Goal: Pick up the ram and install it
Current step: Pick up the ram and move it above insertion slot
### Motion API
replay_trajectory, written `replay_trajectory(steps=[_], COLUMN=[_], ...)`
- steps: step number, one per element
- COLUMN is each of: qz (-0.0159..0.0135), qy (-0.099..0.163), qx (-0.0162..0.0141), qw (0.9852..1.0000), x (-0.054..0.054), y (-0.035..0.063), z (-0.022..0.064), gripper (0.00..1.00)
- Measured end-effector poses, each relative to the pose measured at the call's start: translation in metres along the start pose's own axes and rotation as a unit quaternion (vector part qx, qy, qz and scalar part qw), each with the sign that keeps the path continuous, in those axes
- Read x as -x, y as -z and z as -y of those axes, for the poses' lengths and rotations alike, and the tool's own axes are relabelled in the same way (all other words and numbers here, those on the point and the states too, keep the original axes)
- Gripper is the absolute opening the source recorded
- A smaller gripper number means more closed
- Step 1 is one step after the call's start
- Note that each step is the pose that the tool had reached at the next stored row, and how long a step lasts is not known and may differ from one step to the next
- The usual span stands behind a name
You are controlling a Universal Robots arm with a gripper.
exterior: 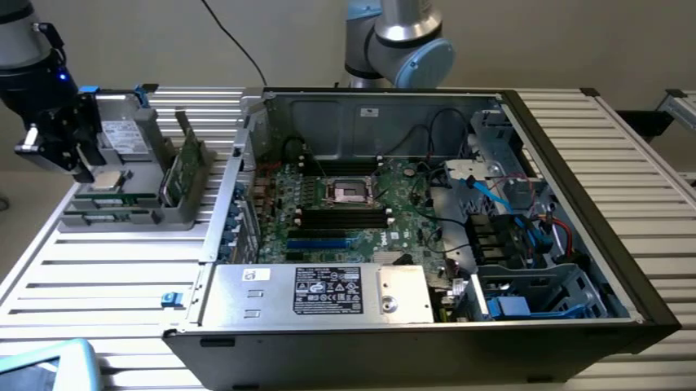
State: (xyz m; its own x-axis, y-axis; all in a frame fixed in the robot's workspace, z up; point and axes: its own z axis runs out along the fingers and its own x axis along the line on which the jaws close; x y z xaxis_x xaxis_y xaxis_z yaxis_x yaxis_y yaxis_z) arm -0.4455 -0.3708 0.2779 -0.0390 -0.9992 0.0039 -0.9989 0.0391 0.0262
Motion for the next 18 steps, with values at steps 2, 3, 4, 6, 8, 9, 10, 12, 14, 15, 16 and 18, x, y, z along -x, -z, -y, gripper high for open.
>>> replay_trajectory(steps=[2,3,4,6,8,9,10,12,14,15,16,18], qz=[0.0000,0.0000,0.0000,0.0000,0.0001,0.0002,0.0002,0.0002,0.0002,0.0002,0.0003,0.0003], qy=[0.000,0.000,0.000,0.000,-0.002,-0.003,-0.004,-0.005,-0.005,-0.006,-0.006,-0.006], qx=[0.0000,0.0000,0.0000,0.0000,-0.0004,-0.0011,-0.0016,-0.0018,-0.0020,-0.0021,-0.0023,-0.0027], qw=[1.0000,1.0000,1.0000,1.0000,1.0000,1.0000,1.0000,1.0000,1.0000,1.0000,1.0000,1.0000], x=[0.000,0.000,-0.001,-0.001,-0.001,-0.001,-0.001,-0.002,-0.004,-0.005,-0.006,-0.007], y=[-0.0037,-0.0055,-0.0073,-0.0108,-0.0144,-0.0161,-0.0179,-0.0215,-0.0252,-0.0270,-0.0288,-0.0326], z=[0.0006,0.0009,0.0015,0.0028,0.0030,0.0031,0.0032,0.0033,0.0034,0.0035,0.0036,0.0044], gripper=[0.43,0.43,0.43,0.43,0.43,0.43,0.43,0.43,0.43,0.43,0.43,0.43])
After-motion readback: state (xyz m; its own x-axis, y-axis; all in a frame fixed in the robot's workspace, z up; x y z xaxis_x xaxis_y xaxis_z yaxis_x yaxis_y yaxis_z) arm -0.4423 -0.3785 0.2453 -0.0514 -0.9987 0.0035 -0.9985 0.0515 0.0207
